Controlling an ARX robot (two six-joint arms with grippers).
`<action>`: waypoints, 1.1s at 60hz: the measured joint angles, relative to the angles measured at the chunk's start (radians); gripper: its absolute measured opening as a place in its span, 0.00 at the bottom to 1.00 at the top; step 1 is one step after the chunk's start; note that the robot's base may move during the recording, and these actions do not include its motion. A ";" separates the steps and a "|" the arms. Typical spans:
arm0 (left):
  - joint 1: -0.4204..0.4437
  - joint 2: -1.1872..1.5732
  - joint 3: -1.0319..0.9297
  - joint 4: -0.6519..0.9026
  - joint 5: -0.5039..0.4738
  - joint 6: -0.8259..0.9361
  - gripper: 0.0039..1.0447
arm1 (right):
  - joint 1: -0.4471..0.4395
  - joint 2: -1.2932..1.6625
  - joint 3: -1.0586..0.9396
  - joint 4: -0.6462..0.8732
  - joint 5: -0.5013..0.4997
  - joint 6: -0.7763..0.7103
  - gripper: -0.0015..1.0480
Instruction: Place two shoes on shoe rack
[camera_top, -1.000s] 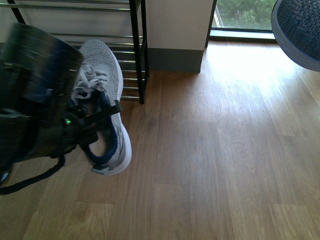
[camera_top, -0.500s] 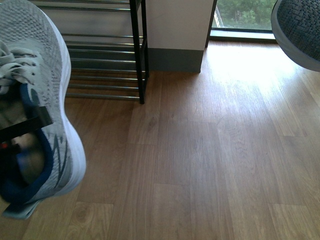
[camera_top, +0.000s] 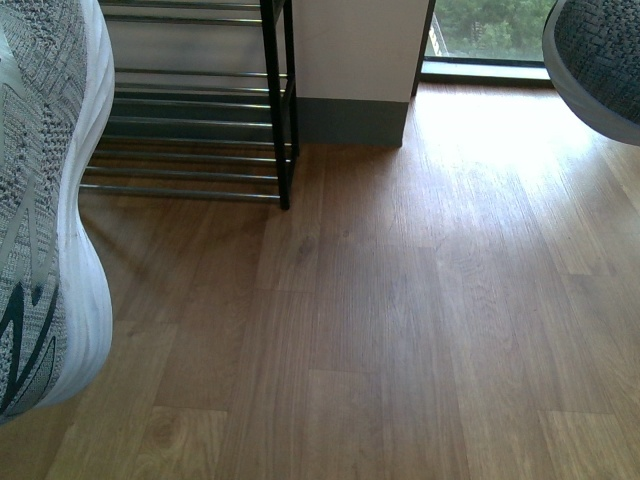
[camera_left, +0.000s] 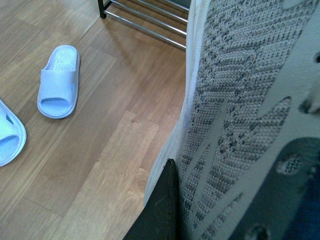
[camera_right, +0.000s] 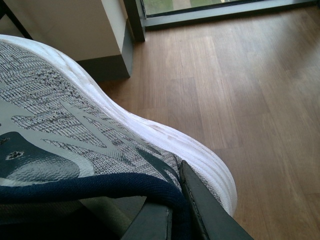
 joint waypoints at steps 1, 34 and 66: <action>0.000 0.000 0.000 0.000 0.000 0.000 0.02 | 0.000 0.000 0.000 0.000 0.000 0.000 0.02; 0.000 0.000 0.000 0.000 -0.001 0.000 0.02 | 0.000 0.000 0.000 0.000 0.000 0.000 0.02; -0.002 0.000 0.000 0.000 0.001 0.003 0.02 | -0.001 0.000 -0.001 0.000 0.001 0.000 0.02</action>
